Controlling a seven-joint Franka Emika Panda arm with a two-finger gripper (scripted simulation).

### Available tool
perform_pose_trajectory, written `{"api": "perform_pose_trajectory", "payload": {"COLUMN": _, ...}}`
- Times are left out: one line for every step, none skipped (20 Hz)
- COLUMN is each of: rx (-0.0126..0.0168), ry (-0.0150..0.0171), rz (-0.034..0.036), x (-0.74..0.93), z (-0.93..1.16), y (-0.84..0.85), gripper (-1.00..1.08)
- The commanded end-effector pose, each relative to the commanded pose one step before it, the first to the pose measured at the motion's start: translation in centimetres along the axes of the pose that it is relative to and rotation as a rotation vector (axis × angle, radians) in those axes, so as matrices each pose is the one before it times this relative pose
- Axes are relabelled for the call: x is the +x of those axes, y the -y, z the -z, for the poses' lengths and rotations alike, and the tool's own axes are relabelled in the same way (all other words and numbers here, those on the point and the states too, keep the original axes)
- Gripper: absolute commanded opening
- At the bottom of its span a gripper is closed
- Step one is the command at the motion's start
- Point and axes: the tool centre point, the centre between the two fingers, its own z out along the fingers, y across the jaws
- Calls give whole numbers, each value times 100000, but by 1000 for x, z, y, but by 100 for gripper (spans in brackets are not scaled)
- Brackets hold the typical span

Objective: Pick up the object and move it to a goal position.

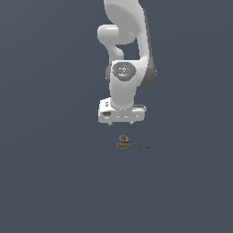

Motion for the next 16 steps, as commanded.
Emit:
{"api": "perform_pose_trajectory", "payload": {"rx": 168, "ry": 303, "rz": 219, "x": -76, "z": -106, "y": 178, "gripper": 100}}
{"api": "perform_pose_trajectory", "payload": {"rx": -73, "ry": -143, "rz": -52, "x": 41, "z": 49, "y": -92, "gripper": 100}}
{"api": "perform_pose_trajectory", "payload": {"rx": -42, "ry": -63, "rz": 180, "x": 31, "z": 7, "y": -26, "gripper": 100}}
{"api": "perform_pose_trajectory", "payload": {"rx": -25, "ry": -13, "rz": 390, "x": 28, "z": -25, "y": 20, "gripper": 100}}
{"api": "perform_pose_trajectory", "payload": {"rx": -23, "ry": 6, "rz": 573, "x": 33, "z": -45, "y": 43, "gripper": 100}}
{"api": "perform_pose_trajectory", "payload": {"rx": -30, "ry": 6, "rz": 749, "x": 44, "z": -57, "y": 58, "gripper": 100}}
{"api": "perform_pose_trajectory", "payload": {"rx": -44, "ry": -8, "rz": 907, "x": 58, "z": -64, "y": 59, "gripper": 100}}
{"api": "perform_pose_trajectory", "payload": {"rx": -58, "ry": -24, "rz": 1054, "x": 72, "z": -71, "y": 58, "gripper": 100}}
{"api": "perform_pose_trajectory", "payload": {"rx": -71, "ry": -36, "rz": 1211, "x": 86, "z": -79, "y": 62, "gripper": 100}}
{"api": "perform_pose_trajectory", "payload": {"rx": -81, "ry": -44, "rz": 1364, "x": 99, "z": -87, "y": 66, "gripper": 100}}
{"api": "perform_pose_trajectory", "payload": {"rx": -88, "ry": -49, "rz": 1505, "x": 109, "z": -97, "y": 72, "gripper": 100}}
{"api": "perform_pose_trajectory", "payload": {"rx": -92, "ry": -49, "rz": 1650, "x": 120, "z": -108, "y": 80, "gripper": 100}}
{"api": "perform_pose_trajectory", "payload": {"rx": -95, "ry": -49, "rz": 1803, "x": 130, "z": -119, "y": 90, "gripper": 100}}
{"api": "perform_pose_trajectory", "payload": {"rx": -98, "ry": -51, "rz": 1941, "x": 141, "z": -130, "y": 97, "gripper": 100}}
{"api": "perform_pose_trajectory", "payload": {"rx": -104, "ry": -56, "rz": 2092, "x": 154, "z": -140, "y": 101, "gripper": 100}}
{"api": "perform_pose_trajectory", "payload": {"rx": -109, "ry": -63, "rz": 2250, "x": 168, "z": -150, "y": 105, "gripper": 100}}
